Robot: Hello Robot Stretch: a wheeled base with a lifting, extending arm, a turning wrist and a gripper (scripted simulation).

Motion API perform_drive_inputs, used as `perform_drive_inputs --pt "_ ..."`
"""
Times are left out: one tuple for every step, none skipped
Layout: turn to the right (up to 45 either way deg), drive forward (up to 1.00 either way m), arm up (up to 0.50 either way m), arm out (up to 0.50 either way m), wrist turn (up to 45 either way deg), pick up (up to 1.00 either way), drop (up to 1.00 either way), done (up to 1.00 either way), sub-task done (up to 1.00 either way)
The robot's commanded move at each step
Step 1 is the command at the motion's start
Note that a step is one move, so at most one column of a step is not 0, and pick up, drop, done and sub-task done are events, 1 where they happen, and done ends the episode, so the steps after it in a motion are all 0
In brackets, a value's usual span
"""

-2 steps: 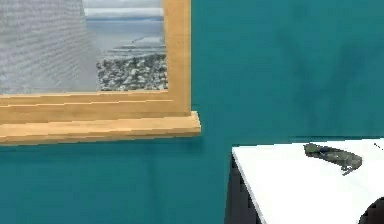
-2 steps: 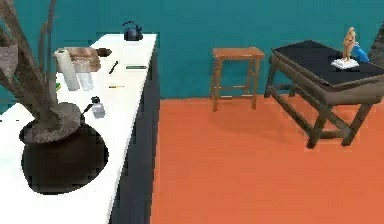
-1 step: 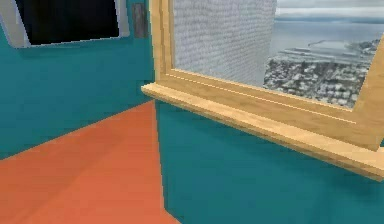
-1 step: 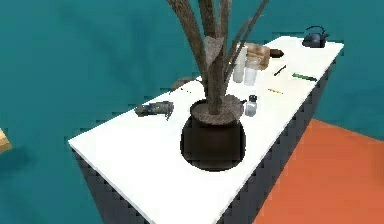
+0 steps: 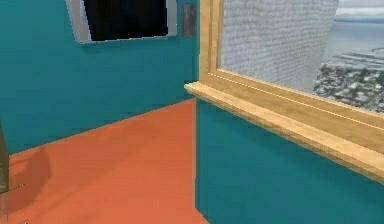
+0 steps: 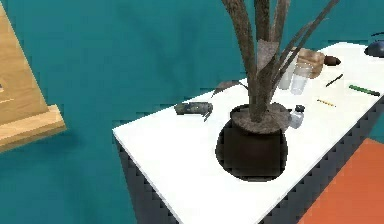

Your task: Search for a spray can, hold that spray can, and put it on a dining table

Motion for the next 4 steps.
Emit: perform_drive_inputs --pt "0.0 0.00 0.50 0.00 0.0 0.00 0.00 0.00 0.00" --pt "0.0 0.00 0.38 0.00 0.0 0.00 0.00 0.00 0.00" --pt "0.0 0.00 0.00 0.46 0.0 0.00 0.00 0.00 0.00" --pt "0.0 0.00 0.00 0.00 45.0 0.00 0.00 0.00 0.00"
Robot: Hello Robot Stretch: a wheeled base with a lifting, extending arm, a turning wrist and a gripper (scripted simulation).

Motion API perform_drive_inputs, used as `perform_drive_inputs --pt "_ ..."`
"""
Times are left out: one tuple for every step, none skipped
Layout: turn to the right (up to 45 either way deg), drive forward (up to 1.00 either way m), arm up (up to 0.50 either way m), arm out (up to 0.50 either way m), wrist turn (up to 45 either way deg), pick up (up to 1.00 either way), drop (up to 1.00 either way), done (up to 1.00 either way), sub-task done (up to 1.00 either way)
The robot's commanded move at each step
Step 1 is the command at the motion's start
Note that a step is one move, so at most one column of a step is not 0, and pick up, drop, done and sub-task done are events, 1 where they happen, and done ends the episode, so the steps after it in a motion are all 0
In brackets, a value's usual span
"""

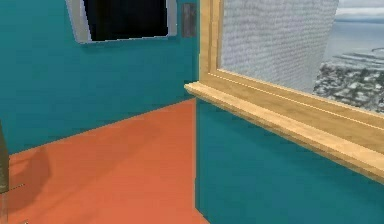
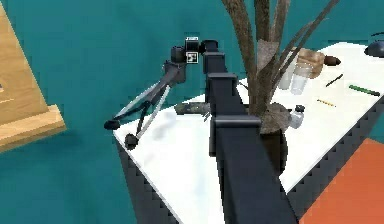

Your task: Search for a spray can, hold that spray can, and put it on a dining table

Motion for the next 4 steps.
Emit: perform_drive_inputs --pt "0.0 0.00 0.00 0.00 45.0 0.00 0.00 0.00 0.00" --pt "0.0 0.00 0.00 0.00 45.0 0.00 0.00 0.00 0.00" --pt "0.0 0.00 0.00 0.00 45.0 0.00 0.00 0.00 0.00" --pt "0.0 0.00 0.00 0.00 30.0 0.00 0.00 0.00 0.00"
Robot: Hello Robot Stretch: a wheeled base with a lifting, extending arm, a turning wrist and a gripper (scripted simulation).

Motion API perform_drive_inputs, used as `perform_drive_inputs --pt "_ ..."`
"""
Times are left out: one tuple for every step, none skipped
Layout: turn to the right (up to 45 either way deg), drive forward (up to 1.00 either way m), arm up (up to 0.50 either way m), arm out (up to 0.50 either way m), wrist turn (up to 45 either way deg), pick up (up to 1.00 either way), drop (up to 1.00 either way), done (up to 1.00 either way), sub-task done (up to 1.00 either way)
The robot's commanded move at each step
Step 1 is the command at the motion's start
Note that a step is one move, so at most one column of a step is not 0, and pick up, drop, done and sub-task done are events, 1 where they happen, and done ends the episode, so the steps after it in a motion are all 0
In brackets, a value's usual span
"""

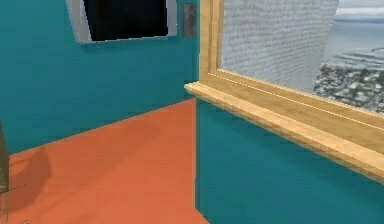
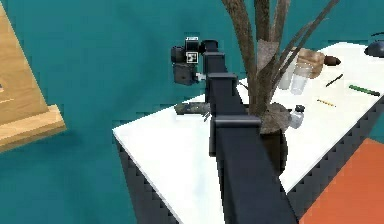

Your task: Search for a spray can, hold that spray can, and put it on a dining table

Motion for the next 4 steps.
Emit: perform_drive_inputs --pt "0.0 0.00 -0.10 0.00 0.0 0.00 0.00 0.00 0.00" --pt "0.0 0.00 0.00 0.00 0.0 1.00 0.00 0.00 0.00" --pt "0.0 0.00 0.10 0.00 0.0 0.00 0.00 0.00 0.00" --pt "0.0 0.00 0.00 0.00 -45.0 0.00 0.00 0.00 0.00"
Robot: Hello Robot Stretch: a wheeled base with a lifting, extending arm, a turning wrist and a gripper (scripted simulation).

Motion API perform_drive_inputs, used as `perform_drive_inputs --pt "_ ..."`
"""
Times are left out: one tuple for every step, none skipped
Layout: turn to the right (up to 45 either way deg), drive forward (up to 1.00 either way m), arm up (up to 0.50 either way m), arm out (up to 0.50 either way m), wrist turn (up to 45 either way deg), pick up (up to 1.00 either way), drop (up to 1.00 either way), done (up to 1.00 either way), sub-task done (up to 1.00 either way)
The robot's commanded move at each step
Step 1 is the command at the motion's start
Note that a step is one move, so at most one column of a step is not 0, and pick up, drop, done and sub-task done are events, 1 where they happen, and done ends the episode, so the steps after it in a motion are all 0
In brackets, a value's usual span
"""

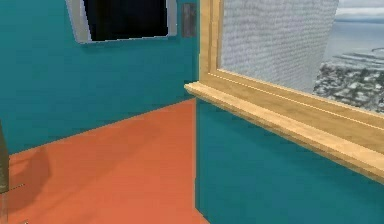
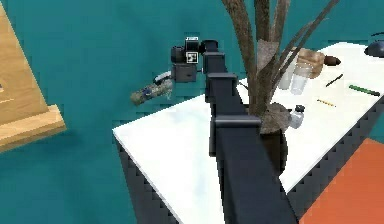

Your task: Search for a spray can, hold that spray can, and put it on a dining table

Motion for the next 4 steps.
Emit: perform_drive_inputs --pt "0.0 0.00 0.00 0.00 -45.0 0.00 0.00 0.00 0.00" --pt "0.0 0.00 0.00 0.00 -45.0 0.00 0.00 0.00 0.00" --pt "0.0 0.00 0.00 0.00 -24.0 0.00 0.00 0.00 0.00" --pt "0.0 0.00 0.00 -0.44 0.0 0.00 0.00 0.00 0.00"
